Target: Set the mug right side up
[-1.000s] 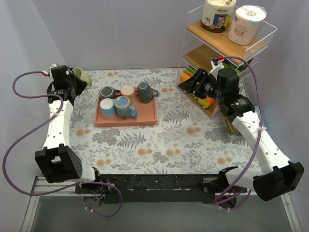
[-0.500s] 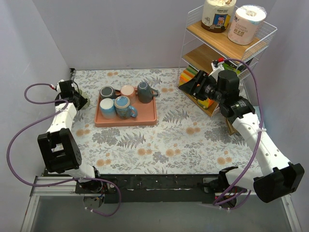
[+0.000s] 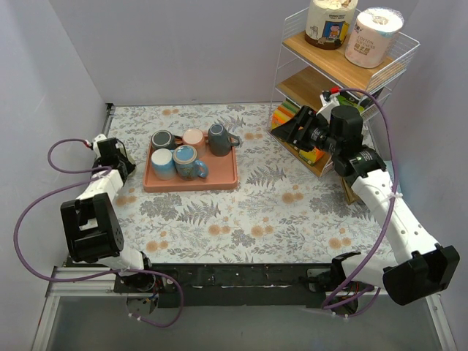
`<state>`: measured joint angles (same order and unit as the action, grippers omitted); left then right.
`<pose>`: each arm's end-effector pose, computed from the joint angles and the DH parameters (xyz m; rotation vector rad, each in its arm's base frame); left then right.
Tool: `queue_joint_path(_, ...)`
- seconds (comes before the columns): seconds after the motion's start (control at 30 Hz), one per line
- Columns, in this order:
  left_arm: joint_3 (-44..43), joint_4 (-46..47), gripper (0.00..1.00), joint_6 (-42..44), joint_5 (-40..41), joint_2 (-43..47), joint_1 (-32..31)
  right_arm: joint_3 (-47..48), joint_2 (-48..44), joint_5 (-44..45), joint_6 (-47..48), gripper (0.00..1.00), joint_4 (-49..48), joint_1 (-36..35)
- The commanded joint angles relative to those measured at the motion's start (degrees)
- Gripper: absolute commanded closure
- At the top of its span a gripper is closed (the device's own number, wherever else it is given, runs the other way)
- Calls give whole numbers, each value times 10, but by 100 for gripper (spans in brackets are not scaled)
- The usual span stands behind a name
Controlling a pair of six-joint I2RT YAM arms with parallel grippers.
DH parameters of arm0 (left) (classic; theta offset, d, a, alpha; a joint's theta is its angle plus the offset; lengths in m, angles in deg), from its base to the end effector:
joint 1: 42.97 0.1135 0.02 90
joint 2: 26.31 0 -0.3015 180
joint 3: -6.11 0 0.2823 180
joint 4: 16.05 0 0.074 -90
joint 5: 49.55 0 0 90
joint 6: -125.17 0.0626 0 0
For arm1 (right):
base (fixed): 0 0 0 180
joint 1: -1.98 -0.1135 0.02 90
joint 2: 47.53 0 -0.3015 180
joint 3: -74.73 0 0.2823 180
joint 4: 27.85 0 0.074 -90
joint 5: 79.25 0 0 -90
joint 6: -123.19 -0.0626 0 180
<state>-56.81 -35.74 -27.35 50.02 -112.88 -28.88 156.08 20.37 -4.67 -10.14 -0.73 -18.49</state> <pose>0.3459 0.0976 0.2081 -1.5065 1.7718 -0.2337 0.2862 0.1246 0.4268 0.1797 1.9167 1.0151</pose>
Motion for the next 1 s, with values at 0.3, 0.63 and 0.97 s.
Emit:
queue_joint_path(0.3, 115, 61, 100, -3, 85, 122, 1, 17, 27, -28, 3, 35, -33, 6)
queue_joint_path(0.63, 132, 34, 84, -3, 153, 124, -4, 8, 34, -35, 8, 34, -43, 6)
queue_joint_path(0.97, 135, 19, 38, -66, 156, 101, -7, -12, 25, -35, 4, 34, -56, 12)
